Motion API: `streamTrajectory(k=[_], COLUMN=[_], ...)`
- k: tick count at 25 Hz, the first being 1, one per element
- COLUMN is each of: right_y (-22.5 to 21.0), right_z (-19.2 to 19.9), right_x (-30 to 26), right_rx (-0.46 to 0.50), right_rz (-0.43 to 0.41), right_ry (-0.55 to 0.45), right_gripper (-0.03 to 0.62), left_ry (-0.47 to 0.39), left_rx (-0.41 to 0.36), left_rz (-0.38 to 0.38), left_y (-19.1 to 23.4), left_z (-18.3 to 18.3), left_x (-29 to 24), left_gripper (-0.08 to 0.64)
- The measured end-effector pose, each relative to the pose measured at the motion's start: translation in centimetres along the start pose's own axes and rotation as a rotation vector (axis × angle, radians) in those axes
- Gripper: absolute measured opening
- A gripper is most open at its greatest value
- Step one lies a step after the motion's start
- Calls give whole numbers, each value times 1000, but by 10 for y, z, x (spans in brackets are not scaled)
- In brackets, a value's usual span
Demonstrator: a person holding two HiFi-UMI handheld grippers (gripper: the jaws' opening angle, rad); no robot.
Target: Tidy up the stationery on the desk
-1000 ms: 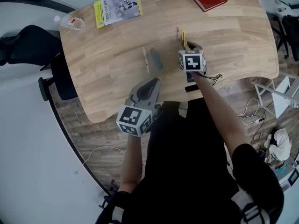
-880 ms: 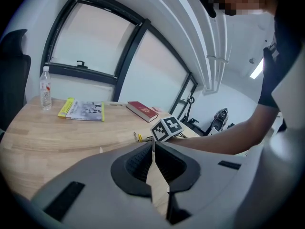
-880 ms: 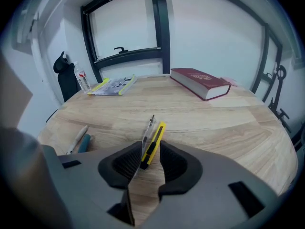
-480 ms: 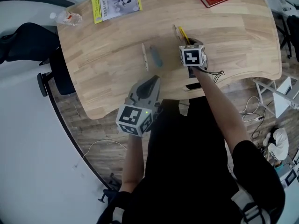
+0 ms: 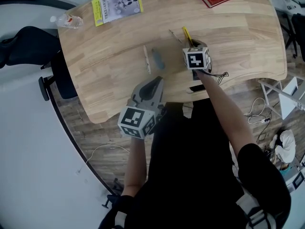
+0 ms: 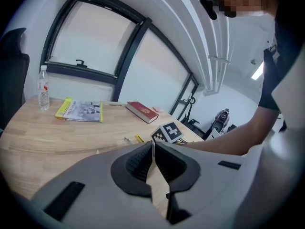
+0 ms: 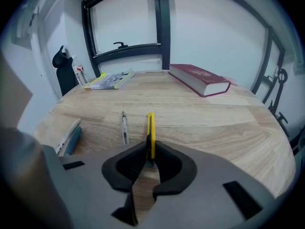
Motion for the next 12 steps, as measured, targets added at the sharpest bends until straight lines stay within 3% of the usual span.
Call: streamTrajectory(k=[12], right_y=[14], right_z=[-11], right_x=[48], right_rx=[-50], right_rz=[-51], right_ry=[-95], right_gripper=[67], left_ry=[-39], left_rx=[-25], left_rz=[29], left_y=[-1], left_z=[-6], left_x=[6], left_gripper=[44])
Point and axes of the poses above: the fingertips, and each gripper's own axes: x backward along the fingers, y to its left, z out of its underside, the point moved 10 cm from there along x, backward along the fingers, and after that the axes turned 5 degrees about y, right-handed, at the moved point
